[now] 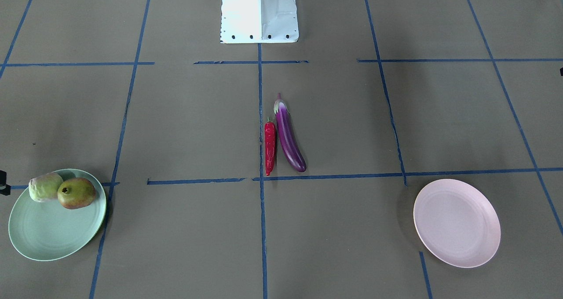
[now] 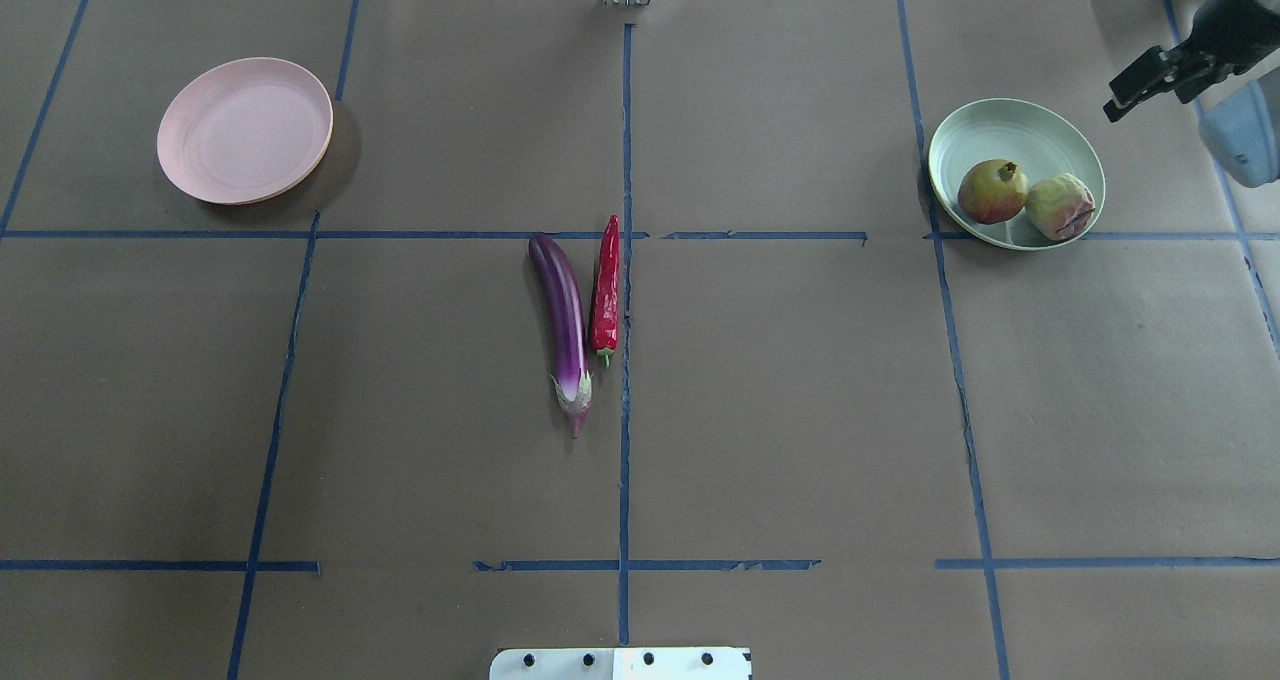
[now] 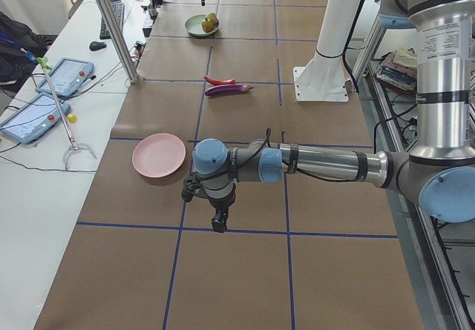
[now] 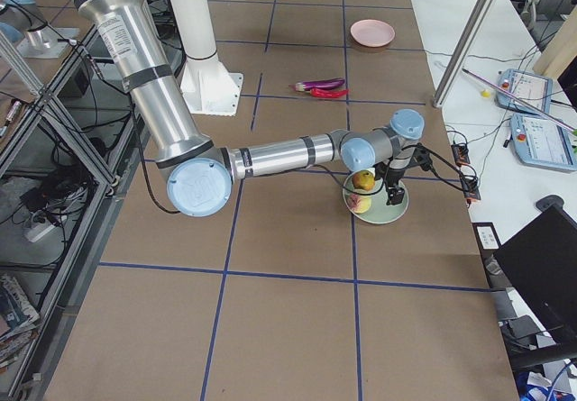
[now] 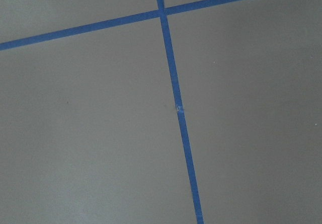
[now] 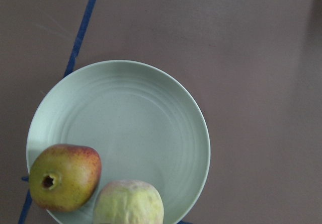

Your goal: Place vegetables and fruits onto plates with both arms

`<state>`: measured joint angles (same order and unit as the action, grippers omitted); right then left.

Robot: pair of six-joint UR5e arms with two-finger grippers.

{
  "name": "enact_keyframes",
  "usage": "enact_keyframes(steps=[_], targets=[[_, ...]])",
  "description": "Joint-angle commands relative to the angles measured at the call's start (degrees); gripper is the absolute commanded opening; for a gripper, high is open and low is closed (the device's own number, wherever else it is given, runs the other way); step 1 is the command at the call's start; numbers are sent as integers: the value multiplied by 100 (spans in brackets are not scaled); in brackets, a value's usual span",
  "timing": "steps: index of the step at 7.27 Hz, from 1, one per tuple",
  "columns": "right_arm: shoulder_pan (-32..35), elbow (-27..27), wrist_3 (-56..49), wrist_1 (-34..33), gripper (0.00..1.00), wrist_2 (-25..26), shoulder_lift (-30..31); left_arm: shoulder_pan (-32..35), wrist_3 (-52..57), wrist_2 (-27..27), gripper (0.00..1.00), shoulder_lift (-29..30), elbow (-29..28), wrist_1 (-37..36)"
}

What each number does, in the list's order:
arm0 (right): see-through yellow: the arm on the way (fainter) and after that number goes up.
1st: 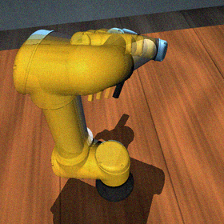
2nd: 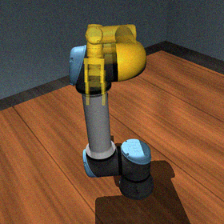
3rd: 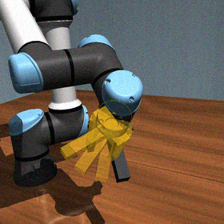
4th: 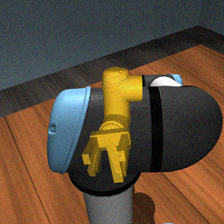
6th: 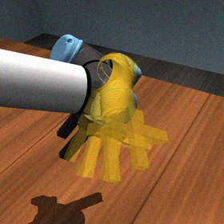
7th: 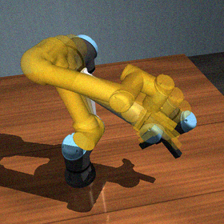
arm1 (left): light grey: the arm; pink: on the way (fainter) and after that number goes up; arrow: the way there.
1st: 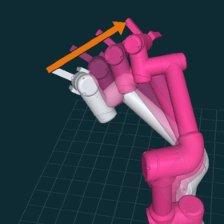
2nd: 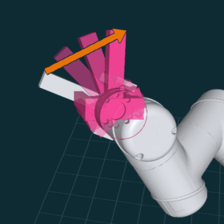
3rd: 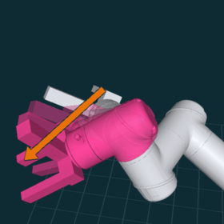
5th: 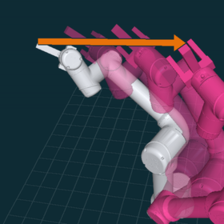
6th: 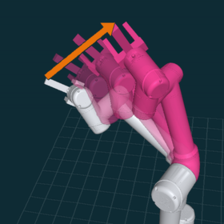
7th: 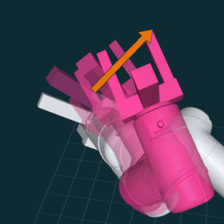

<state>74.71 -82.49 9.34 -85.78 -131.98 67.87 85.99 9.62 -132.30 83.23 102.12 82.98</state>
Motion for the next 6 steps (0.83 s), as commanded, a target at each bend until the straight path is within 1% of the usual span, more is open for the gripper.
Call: enact_keyframes(steps=[1,2,3,4,5,6], targets=[[498,-792,-587,-483,100,-47,898,-3,-39,-32,100,44,202,33],[797,-986,-887,-475,100,-56,1399,-3,-56,-41,100,123,482,51],[1069,-1084,-1290,-431,100,-56,1943,-12,-30,11,100,341,693,60],[1220,-1093,-1494,-396,100,-56,2419,-12,-56,-32,100,474,704,69],[1448,-1120,-1453,-396,100,-73,2624,-47,-83,-50,100,693,696,8],[1546,-1320,-1400,-456,100,-230,2643,-169,-1005,-372,100,852,722,51]])
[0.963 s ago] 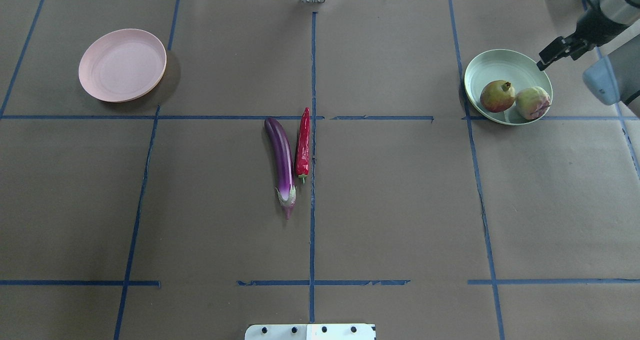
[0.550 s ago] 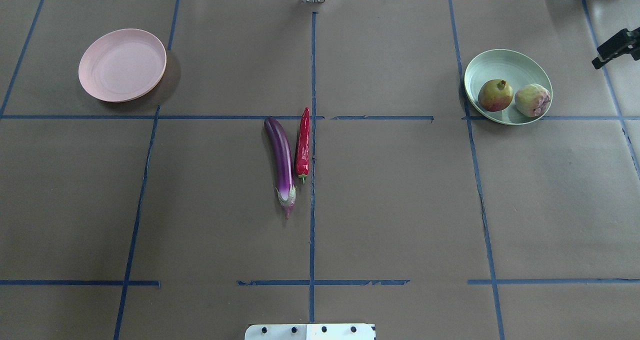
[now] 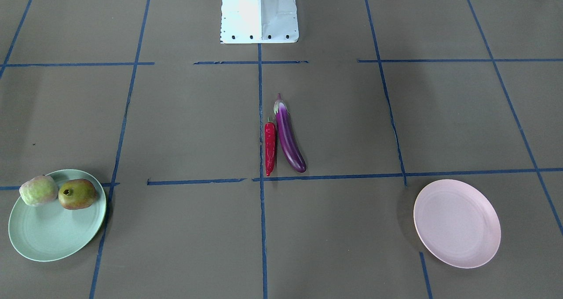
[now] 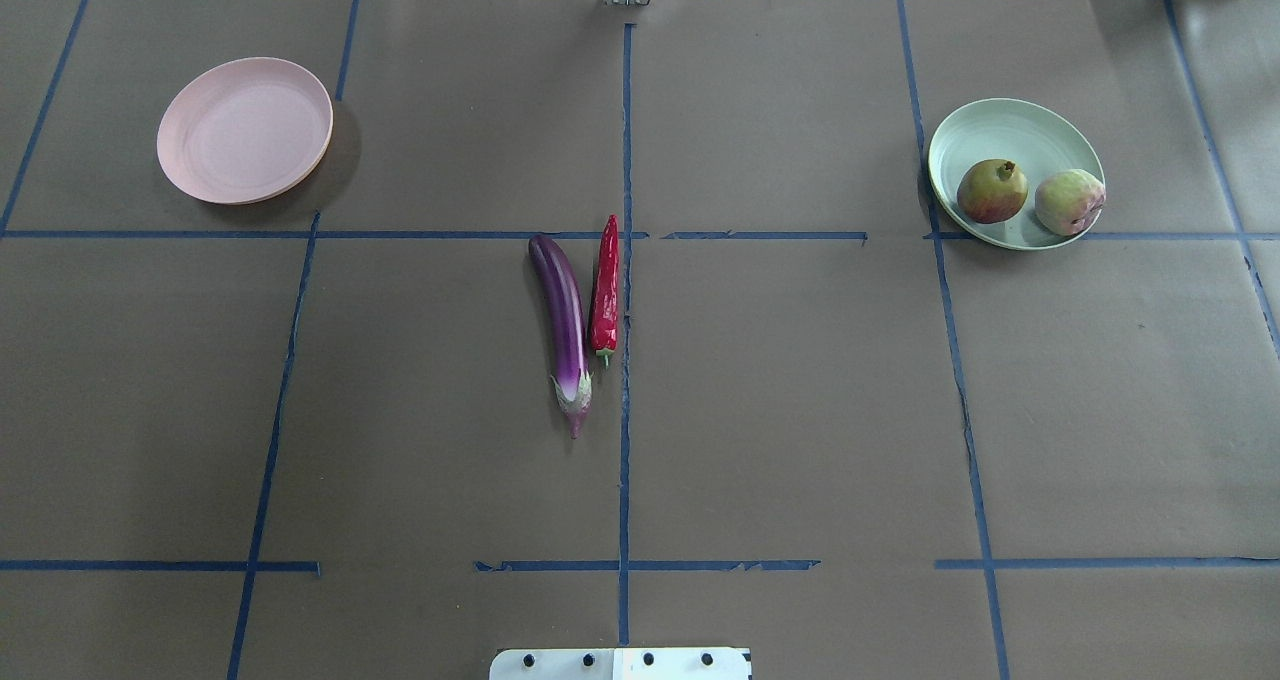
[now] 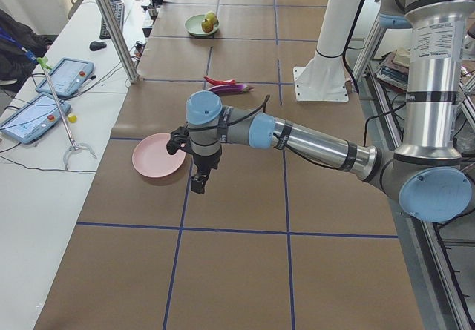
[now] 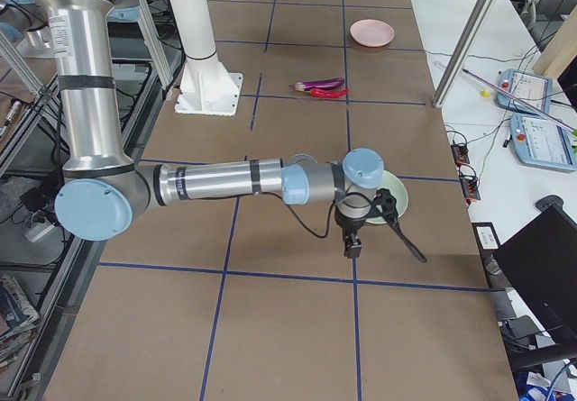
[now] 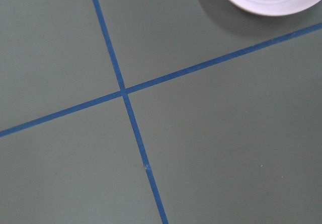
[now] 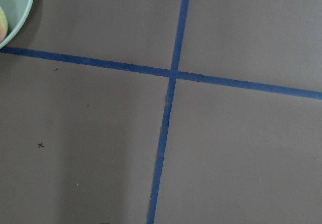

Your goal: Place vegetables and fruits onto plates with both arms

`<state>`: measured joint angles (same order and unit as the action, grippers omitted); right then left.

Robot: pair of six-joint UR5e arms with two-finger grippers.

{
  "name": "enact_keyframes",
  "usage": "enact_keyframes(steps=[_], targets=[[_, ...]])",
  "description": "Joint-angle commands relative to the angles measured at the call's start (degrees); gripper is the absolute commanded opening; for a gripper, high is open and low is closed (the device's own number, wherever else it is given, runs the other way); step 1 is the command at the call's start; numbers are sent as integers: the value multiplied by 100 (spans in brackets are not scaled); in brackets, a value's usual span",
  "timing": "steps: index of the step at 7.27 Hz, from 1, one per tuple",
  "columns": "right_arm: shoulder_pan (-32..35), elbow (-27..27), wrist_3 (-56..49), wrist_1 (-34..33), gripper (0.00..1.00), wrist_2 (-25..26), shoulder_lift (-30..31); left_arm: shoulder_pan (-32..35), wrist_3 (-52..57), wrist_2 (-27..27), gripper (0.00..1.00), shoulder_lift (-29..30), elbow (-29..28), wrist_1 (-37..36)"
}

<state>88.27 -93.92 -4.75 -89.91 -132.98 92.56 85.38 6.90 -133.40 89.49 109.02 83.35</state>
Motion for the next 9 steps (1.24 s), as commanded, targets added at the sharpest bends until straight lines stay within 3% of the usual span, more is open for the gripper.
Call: enact_keyframes(steps=[1,3,4,5,6,7,9], targets=[[191,-266,209,-52,100,-149,183,-353,-1708,-552,100,453,128,23],[191,-469,510,-44,100,-158,253,-1570,-3030,-250,100,761,749,6],[191,-487,510,-44,100,-158,289,-2186,-3898,-169,100,1120,761,6],[191,-496,510,-18,100,-158,324,-2853,-5003,162,100,1541,753,6],[191,-496,501,17,100,-167,385,-3643,-5997,861,100,2102,674,-55],[191,-504,501,18,100,-167,403,-4582,-6956,1460,100,2551,491,-64],[191,-504,501,27,100,-167,403,-5650,-8181,2647,100,3614,-525,14]])
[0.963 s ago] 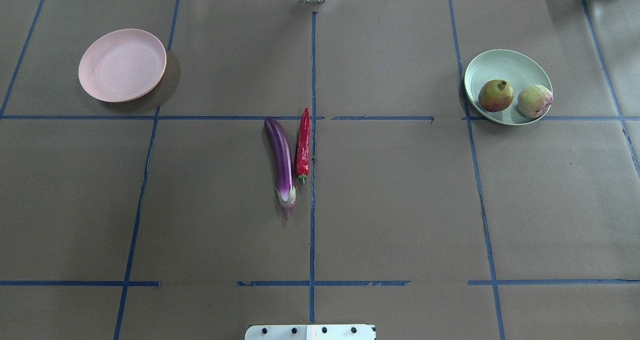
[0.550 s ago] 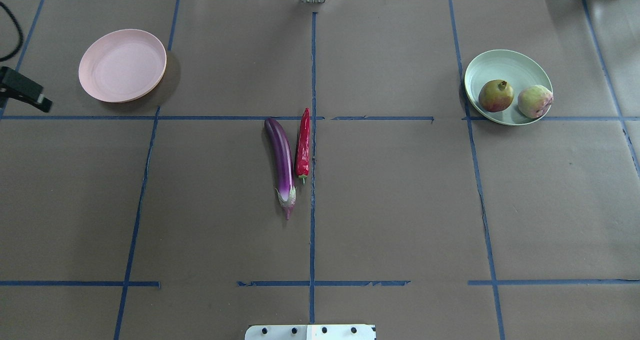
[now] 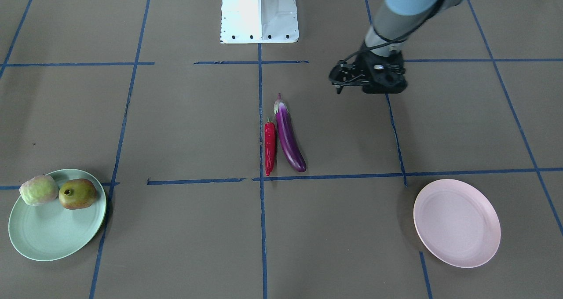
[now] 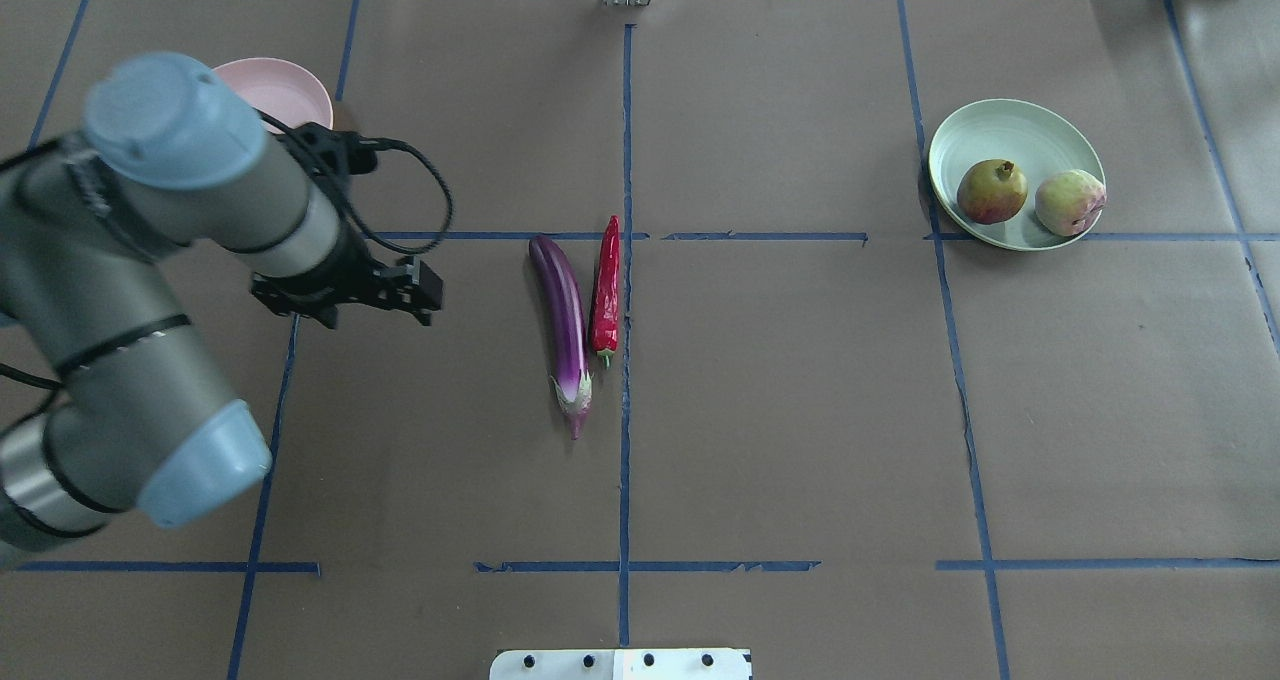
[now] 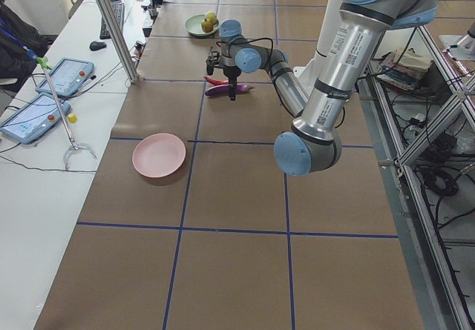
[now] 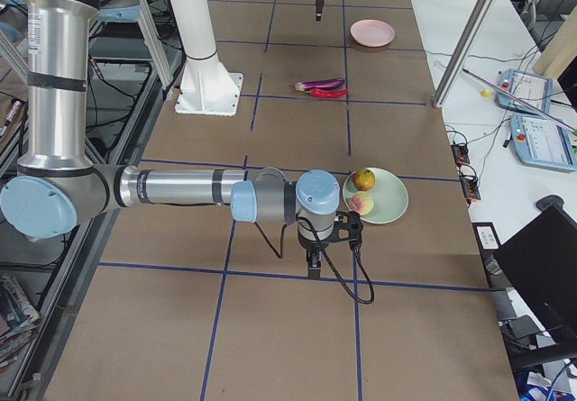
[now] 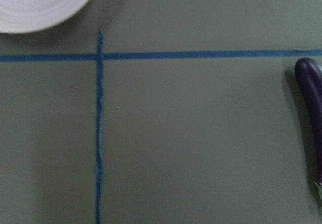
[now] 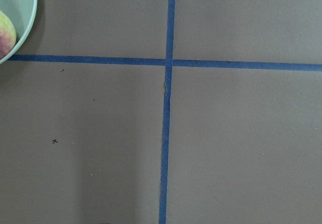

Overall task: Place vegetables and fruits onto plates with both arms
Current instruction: 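Move the left gripper over the purple eggplant and grasp it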

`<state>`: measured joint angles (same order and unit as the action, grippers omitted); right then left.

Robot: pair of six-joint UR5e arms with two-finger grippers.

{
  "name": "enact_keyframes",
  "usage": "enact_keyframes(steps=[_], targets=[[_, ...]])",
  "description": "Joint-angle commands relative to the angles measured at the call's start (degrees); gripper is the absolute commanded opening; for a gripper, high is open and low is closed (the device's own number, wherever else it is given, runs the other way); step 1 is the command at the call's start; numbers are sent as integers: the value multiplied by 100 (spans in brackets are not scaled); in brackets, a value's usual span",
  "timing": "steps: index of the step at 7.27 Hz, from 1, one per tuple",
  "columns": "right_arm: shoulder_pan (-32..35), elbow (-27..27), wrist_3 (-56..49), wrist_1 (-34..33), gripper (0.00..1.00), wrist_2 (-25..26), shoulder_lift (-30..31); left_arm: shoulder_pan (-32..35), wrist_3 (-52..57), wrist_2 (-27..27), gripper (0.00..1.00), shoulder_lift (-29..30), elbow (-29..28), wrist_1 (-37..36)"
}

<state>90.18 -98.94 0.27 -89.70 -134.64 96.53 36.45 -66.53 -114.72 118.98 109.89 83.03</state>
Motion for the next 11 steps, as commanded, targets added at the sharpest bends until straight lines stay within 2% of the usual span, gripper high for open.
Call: enact_keyframes(steps=[1,4,5,7,9,10,11], targets=[[0,-3,-9,5,100,0,15,-1006,-1096,1010,100,992,-1035,64],[0,-3,-9,5,100,8,24,-1158,-1353,1144,99,1434,-2100,905],[0,-3,-9,5,100,8,24,-1158,-1353,1144,92,1470,-2190,969],[0,-3,-18,5,100,8,24,-1158,-1362,1144,51,1461,-2208,961],[0,-3,-18,5,100,8,24,-1140,-1353,1275,5,1444,-2174,943],[0,-3,-27,5,100,8,50,-1088,-1336,1415,0,1435,-2077,908],[0,-3,-35,5,100,8,59,-774,-1310,1373,0,1313,-1746,882]])
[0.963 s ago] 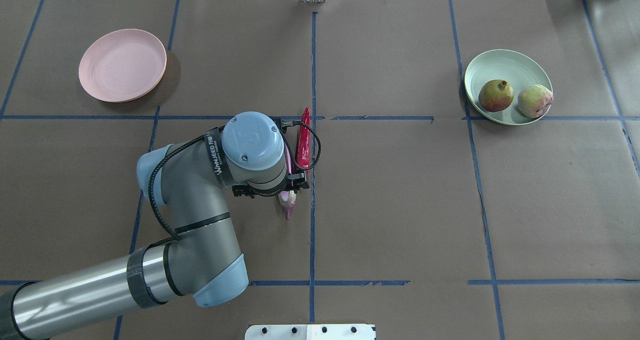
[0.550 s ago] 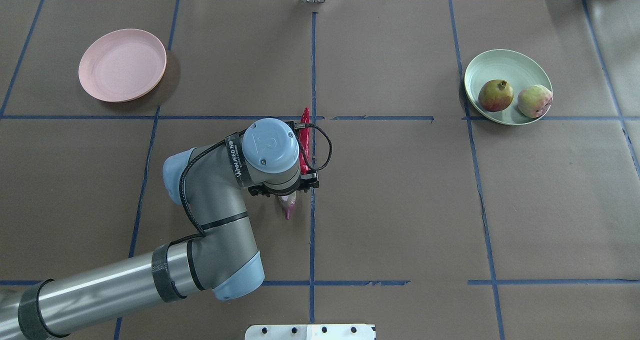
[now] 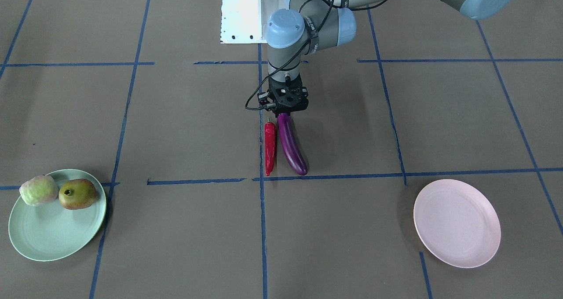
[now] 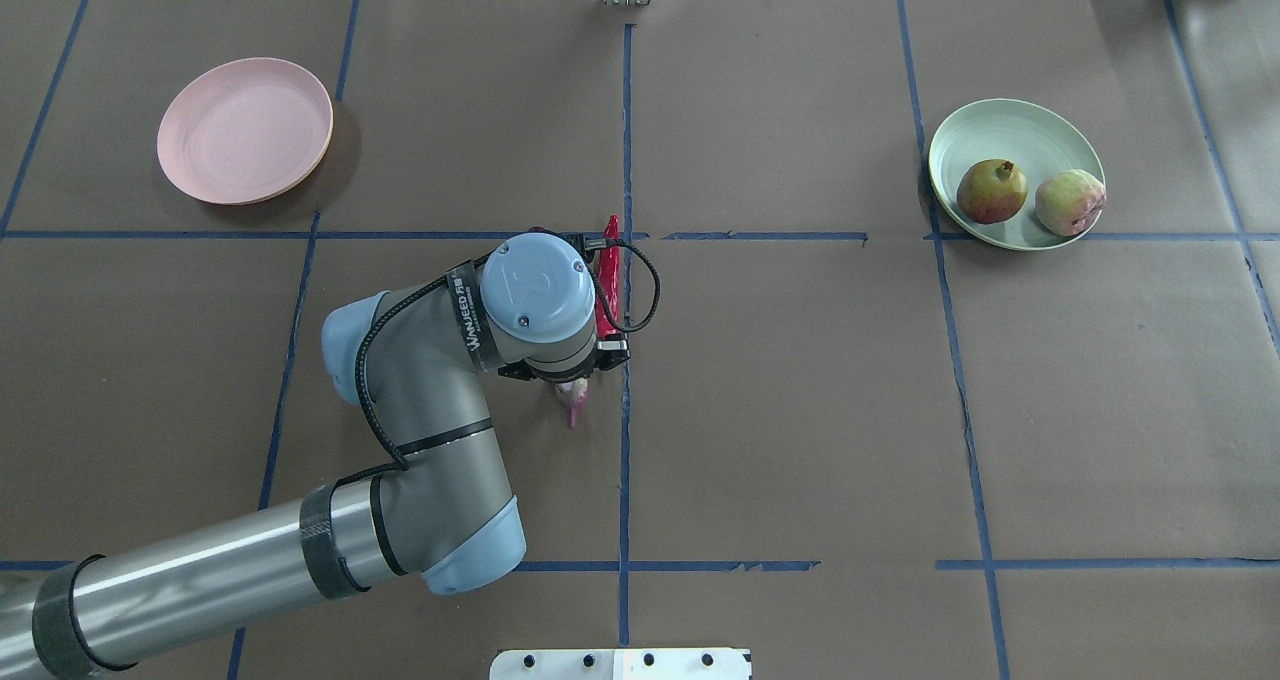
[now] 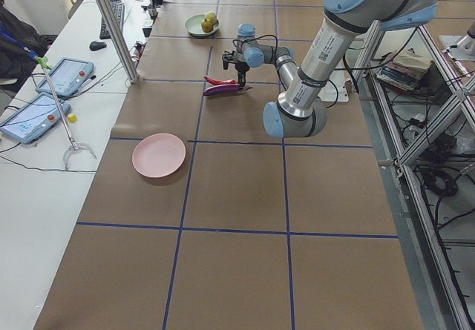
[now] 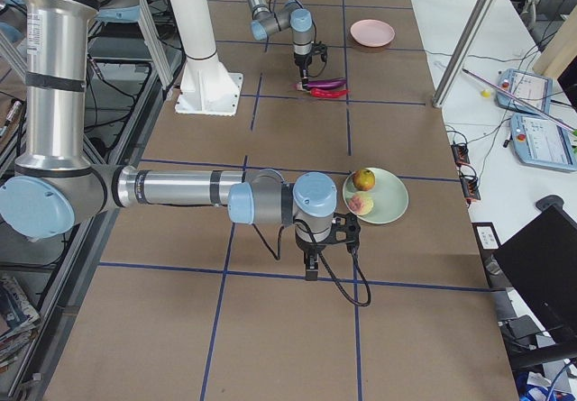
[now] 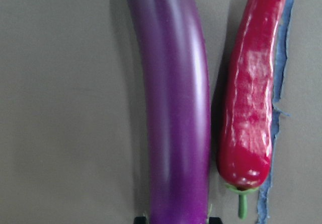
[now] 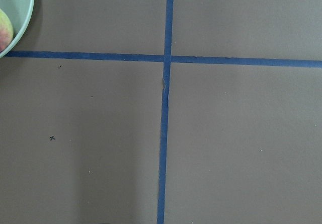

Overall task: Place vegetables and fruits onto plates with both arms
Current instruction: 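Move the left gripper over the purple eggplant and grasp it, then carry the eggplant to the pink plate and release it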

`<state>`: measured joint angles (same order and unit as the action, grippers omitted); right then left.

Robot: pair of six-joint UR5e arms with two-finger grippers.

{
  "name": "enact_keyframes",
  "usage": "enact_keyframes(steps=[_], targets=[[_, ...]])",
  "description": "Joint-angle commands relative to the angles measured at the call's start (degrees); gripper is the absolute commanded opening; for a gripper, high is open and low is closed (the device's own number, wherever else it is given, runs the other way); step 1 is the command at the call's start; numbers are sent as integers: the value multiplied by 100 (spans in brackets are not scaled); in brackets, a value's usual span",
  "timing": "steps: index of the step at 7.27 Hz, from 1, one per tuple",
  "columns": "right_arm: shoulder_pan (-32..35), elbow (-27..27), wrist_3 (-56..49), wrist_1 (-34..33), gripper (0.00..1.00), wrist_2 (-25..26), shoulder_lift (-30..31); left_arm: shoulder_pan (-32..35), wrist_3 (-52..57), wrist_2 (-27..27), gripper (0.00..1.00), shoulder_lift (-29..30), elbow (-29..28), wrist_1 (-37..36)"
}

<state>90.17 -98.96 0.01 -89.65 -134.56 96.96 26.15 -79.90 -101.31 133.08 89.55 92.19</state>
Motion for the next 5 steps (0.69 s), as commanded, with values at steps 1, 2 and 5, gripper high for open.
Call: enact_keyframes(steps=[1,2,5], targets=[[0,0,-19,0,100,0,16,520,27,32,0,-472,787,-52],[0,0,-19,0,100,0,25,975,61,-133,0,-876,1018,-52],[0,-87,-10,0,100,0,103,2601,2383,-855,0,-1477,366,9]])
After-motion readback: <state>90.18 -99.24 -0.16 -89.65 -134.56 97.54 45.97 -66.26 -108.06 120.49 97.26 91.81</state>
